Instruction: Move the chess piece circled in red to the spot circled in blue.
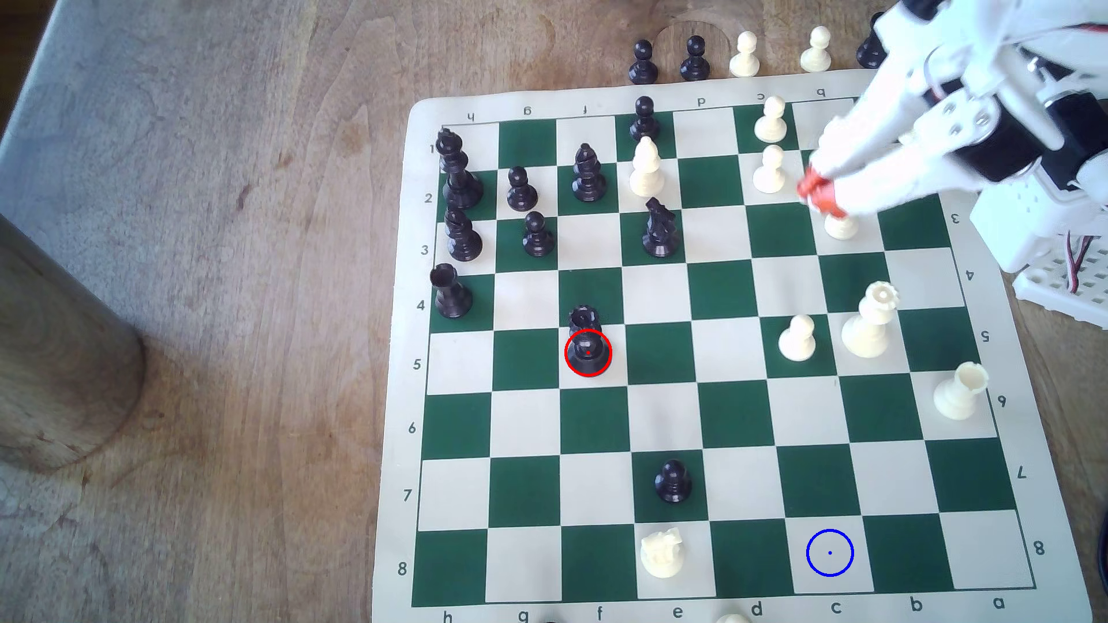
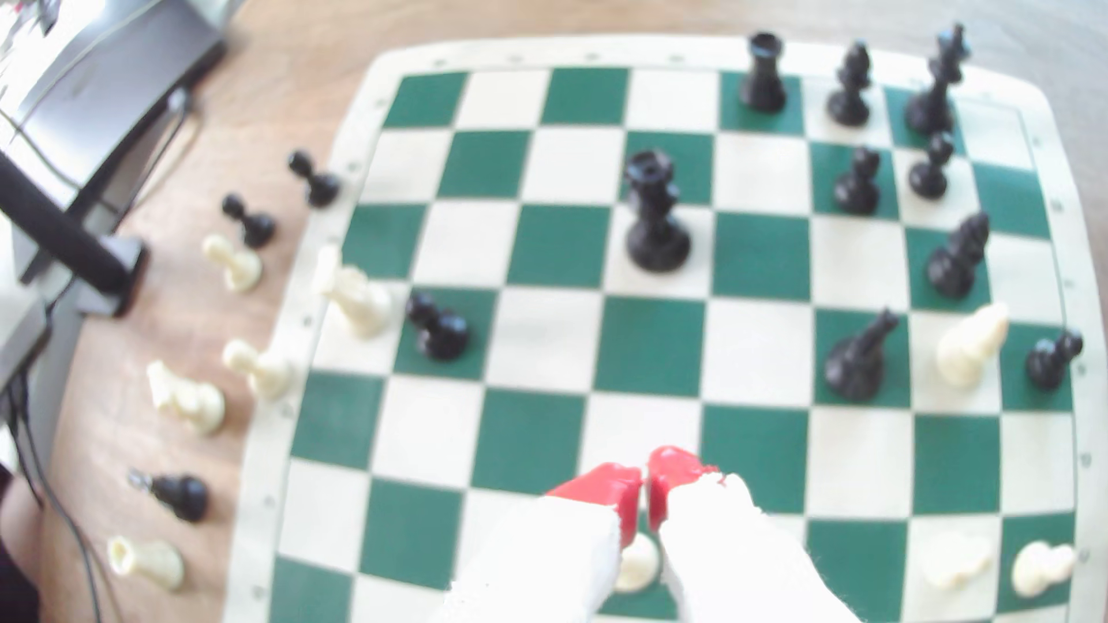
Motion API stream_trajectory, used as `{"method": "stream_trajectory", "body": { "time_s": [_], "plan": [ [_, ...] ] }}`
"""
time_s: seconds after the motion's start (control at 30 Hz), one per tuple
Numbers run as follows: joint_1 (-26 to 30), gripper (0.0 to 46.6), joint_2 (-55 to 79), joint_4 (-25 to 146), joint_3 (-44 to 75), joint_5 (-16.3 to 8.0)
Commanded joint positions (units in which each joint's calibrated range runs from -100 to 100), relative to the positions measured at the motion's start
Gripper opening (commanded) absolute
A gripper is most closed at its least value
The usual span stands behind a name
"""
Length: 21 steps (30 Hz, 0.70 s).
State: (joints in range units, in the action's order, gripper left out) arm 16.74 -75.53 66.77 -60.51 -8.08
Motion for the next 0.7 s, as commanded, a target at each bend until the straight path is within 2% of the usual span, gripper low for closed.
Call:
{"method": "stream_trajectory", "body": {
  "time_s": [0.0,0.17,0.3,0.47,0.67],
  "plan": [
    [0.9,3.8,6.9,-1.8,5.4,-3.5],
    [-0.6,7.7,13.9,-6.8,5.7,-5.7],
    [-0.8,8.7,20.2,-9.8,8.6,-6.5],
    [0.7,8.1,21.7,-13.0,9.3,-6.1],
    [1.1,10.1,22.9,-23.9,3.8,-4.2]
  ]
}}
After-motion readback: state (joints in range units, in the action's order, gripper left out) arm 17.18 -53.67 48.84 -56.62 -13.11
